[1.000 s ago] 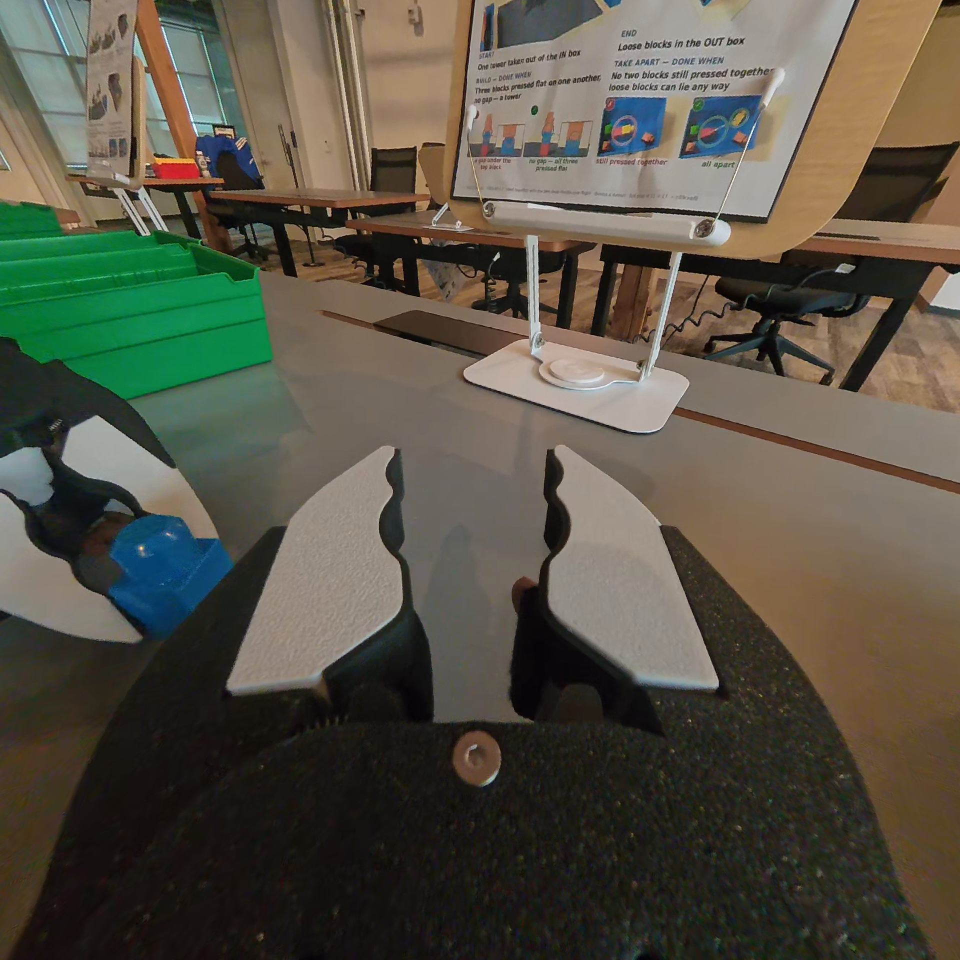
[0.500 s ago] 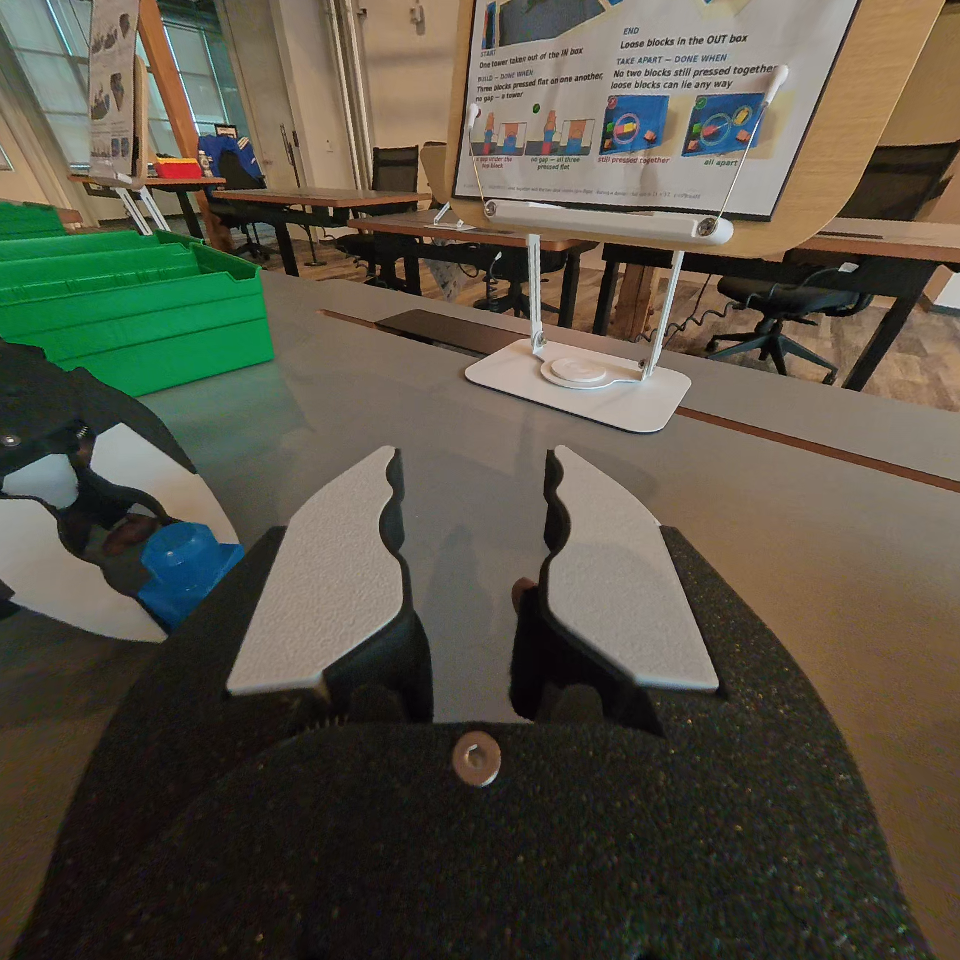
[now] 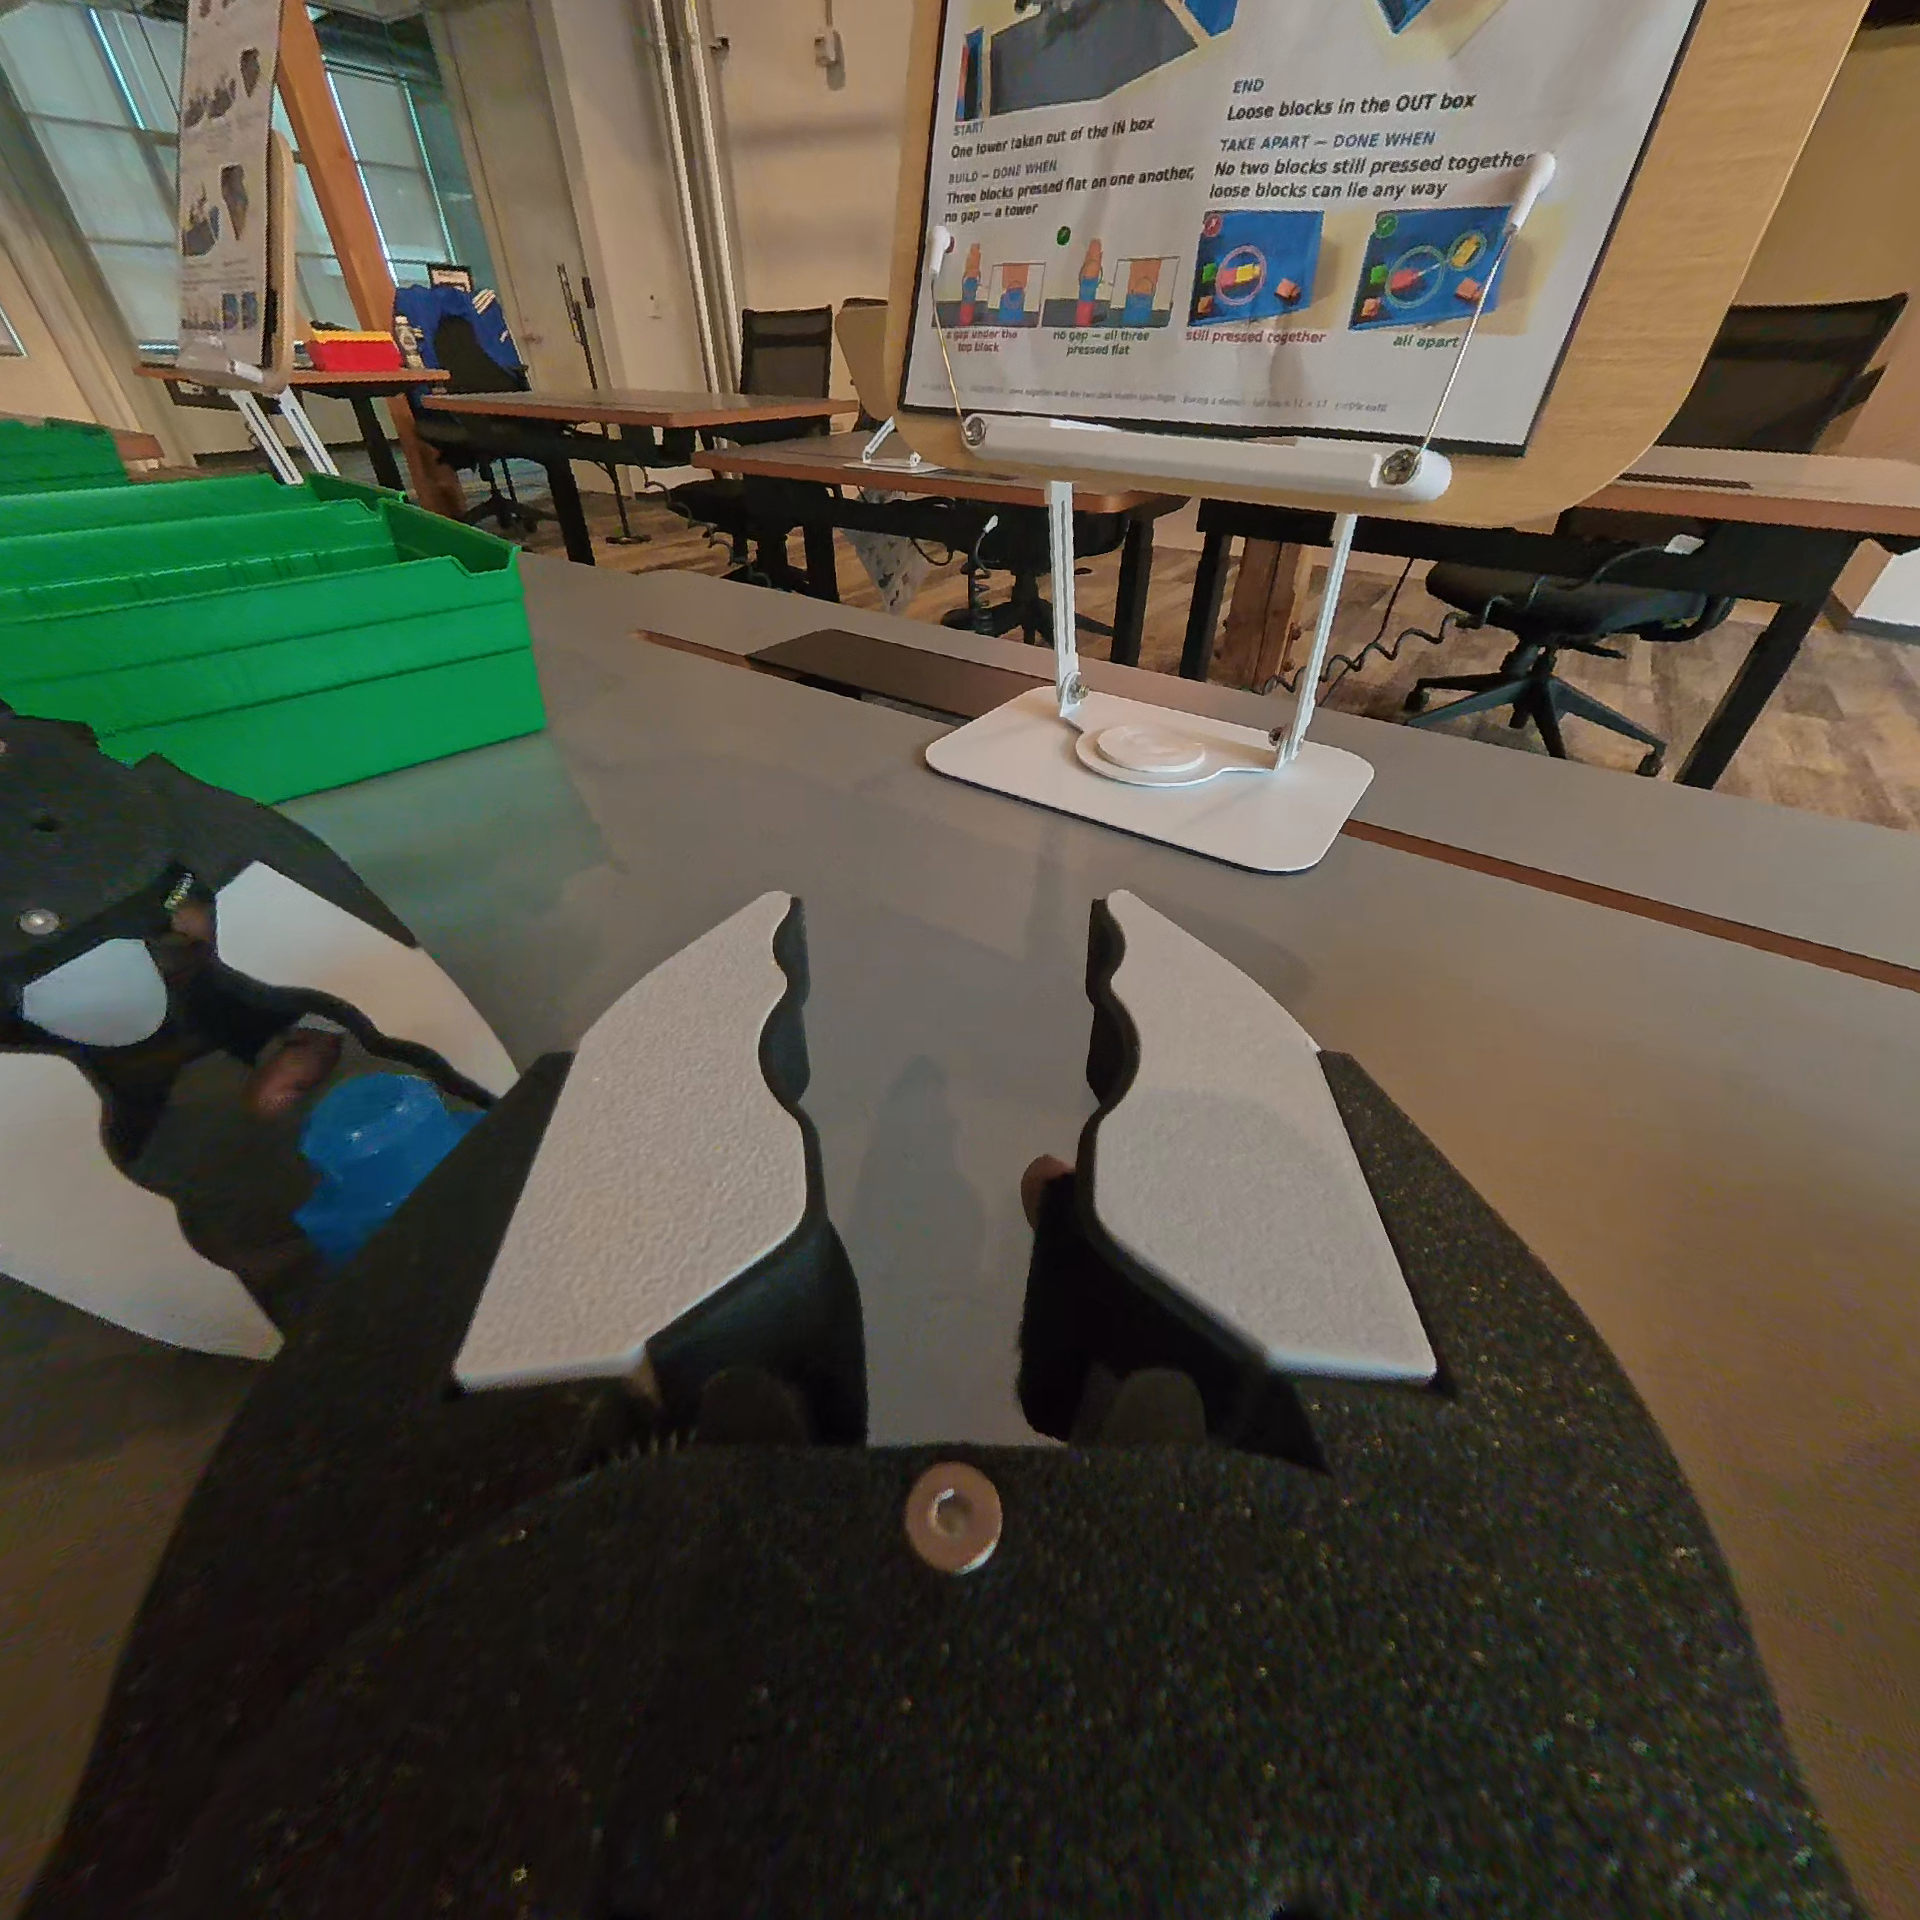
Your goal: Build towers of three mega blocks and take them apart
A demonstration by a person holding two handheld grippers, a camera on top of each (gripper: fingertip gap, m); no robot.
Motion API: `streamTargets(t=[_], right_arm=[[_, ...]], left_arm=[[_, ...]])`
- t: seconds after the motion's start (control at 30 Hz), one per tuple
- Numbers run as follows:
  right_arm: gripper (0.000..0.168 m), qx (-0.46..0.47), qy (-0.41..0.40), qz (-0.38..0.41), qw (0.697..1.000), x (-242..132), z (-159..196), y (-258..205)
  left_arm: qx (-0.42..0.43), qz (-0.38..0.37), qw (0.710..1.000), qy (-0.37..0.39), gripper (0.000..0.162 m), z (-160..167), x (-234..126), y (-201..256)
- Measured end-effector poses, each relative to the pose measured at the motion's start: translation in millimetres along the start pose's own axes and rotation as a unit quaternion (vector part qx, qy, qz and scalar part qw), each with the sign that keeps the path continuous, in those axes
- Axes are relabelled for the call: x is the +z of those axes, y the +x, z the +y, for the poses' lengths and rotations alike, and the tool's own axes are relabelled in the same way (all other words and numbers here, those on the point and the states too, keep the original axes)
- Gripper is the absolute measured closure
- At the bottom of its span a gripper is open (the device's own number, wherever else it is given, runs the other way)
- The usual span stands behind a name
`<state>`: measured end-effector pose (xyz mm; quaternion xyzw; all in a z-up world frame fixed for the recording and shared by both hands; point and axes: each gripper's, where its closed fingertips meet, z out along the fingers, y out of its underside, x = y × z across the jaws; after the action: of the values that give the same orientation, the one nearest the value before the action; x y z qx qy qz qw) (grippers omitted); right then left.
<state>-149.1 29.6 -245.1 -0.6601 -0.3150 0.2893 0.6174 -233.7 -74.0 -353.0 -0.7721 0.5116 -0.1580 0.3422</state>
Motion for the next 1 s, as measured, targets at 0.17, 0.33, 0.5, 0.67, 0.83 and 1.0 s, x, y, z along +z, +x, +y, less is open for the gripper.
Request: streamTargets(t=[0.17,0.33,0.5,0.67,0.83,1.0], right_arm=[[0.117,0.004,0.002,-0.001,1.0,0,-1,0],[0.117,0.005,0.006,0.001,1.0,-2,-2,1],[0.117,0.013,0.01,-0.002,1.0,-2,-4,1],[0.117,0.019,0.01,-0.009,1.0,-2,-4,-1],[0.117,0.021,0.009,-0.008,1.0,-2,-3,-1],[0.117,0.023,0.007,-0.007,1.0,-1,-2,0]], left_arm=[[-0.045,-0.001,0.998,0.038,0.087,-9,-35,-5],[-0.093,-0.064,0.992,0.064,0.089,-3,-119,-35],[-0.199,-0.179,0.964,0.004,0.093,67,-220,-76],[-0.31,-0.305,0.897,-0.075,0.096,169,-298,-100],[-0.388,-0.304,0.863,-0.111,0.096,233,-325,-98],[-0.415,-0.289,0.853,-0.129,0.092,257,-322,-94]])
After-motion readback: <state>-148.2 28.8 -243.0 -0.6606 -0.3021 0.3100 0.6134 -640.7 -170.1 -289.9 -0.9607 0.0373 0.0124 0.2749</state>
